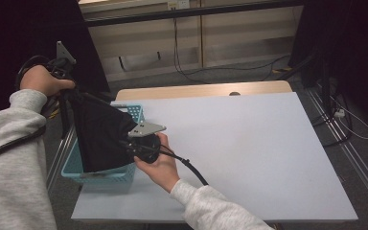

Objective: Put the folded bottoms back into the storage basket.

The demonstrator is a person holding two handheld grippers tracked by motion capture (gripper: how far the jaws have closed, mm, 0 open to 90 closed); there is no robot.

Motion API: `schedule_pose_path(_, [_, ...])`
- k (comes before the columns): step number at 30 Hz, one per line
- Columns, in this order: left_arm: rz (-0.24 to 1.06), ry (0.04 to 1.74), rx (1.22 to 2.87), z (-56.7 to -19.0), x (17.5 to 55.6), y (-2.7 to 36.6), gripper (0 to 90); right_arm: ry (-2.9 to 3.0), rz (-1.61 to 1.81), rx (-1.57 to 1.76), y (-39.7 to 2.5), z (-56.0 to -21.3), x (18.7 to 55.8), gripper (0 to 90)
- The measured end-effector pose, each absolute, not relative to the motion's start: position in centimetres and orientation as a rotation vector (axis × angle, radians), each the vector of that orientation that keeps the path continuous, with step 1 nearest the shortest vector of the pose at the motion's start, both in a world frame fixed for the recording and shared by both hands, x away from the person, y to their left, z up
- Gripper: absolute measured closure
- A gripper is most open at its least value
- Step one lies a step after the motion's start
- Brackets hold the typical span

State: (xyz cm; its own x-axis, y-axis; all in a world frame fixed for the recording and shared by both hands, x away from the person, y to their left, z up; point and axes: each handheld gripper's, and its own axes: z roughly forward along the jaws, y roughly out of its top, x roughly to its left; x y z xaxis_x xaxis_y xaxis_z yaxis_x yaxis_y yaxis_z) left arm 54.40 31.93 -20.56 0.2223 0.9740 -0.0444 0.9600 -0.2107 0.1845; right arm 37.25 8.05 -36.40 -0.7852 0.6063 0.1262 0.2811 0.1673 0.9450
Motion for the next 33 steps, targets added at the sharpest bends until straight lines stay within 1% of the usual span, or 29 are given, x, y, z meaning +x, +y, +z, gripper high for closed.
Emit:
schedule_pose_path(3, [0.152,1.853,2.311,-20.9,55.1,32.5,82.0,2.160,1.672,0.858,8.7,-36.4,37.6,79.0])
schedule_pose_path(4, [0.166,1.851,2.301,-21.1,55.3,32.7,81.1,2.158,1.674,0.855,9.2,-36.5,37.8,76.7])
schedule_pose_path(5, [0.213,1.834,2.308,-21.6,55.5,33.1,78.1,2.170,1.652,0.844,9.6,-36.6,37.9,68.6])
schedule_pose_path(6, [0.258,1.805,2.302,-22.1,55.6,33.3,66.7,2.189,1.578,0.833,10.1,-36.8,37.9,56.0])
schedule_pose_path(8, [0.348,1.735,2.301,-22.7,55.6,33.6,45.9,2.190,1.524,0.816,9.9,-36.9,37.8,51.8])
schedule_pose_path(10, [0.367,1.723,2.302,-23.2,55.4,33.6,33.0,2.156,1.533,0.813,8.9,-36.8,37.6,47.1])
schedule_pose_path(12, [0.339,1.713,2.295,-23.7,55.1,33.5,30.6,2.159,1.538,0.826,7.7,-36.6,37.6,41.9])
schedule_pose_path(22, [0.284,1.647,2.288,-25.0,53.3,31.5,24.6,2.169,1.510,0.825,2.0,-36.0,37.0,29.3])
schedule_pose_path(26, [0.269,1.618,2.280,-25.5,52.7,30.6,23.4,2.165,1.491,0.829,-0.1,-36.1,36.8,26.6])
schedule_pose_path(29, [0.235,1.604,2.272,-26.0,52.3,30.0,22.6,2.172,1.480,0.846,-1.4,-36.4,36.8,24.2])
schedule_pose_path(33, [0.244,1.596,2.268,-26.6,51.9,29.7,22.1,2.170,1.471,0.873,-3.2,-36.9,36.7,22.2])
